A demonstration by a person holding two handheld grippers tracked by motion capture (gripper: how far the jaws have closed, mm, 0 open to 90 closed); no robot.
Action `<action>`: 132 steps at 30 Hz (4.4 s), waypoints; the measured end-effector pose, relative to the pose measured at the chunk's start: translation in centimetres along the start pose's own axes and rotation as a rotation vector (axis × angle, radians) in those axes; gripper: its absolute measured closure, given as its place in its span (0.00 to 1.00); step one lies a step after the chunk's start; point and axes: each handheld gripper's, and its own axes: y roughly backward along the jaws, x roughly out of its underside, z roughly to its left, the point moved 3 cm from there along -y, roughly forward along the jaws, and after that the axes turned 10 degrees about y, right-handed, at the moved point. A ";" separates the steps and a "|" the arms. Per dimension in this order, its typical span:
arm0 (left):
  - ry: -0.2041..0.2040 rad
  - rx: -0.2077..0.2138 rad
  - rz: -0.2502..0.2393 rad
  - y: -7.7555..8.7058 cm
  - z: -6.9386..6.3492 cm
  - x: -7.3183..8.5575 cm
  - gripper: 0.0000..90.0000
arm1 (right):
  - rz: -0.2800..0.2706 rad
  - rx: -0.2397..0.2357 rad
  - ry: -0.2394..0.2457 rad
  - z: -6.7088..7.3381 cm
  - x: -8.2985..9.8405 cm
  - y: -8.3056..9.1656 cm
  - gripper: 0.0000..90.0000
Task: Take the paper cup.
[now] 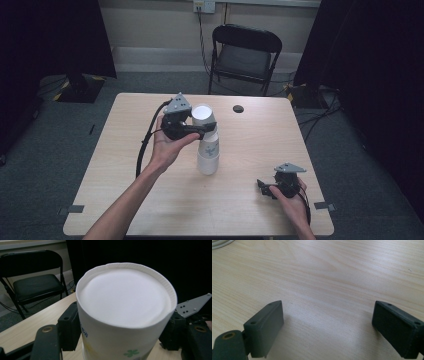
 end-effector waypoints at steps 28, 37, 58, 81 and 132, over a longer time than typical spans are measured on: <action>0.108 0.104 0.036 4.9 -0.2 4.3 0.37 | -0.067 -0.070 0.057 1.2 -1.1 1.4 0.26; 0.182 0.141 0.050 5.5 -0.5 7.6 0.37 | -0.163 -0.184 0.094 3.7 -3.2 3.6 0.36; 0.409 0.210 -0.002 6.6 -0.1 10.0 0.37 | -0.411 -0.363 0.296 12.1 -11.1 6.9 0.50; 0.524 0.358 0.010 5.5 -1.8 10.2 0.37 | -0.550 -0.346 0.384 14.7 -13.4 5.6 0.69; 0.502 0.423 0.030 4.9 -1.9 10.9 0.17 | -0.625 -0.304 0.416 14.7 -13.2 5.8 0.95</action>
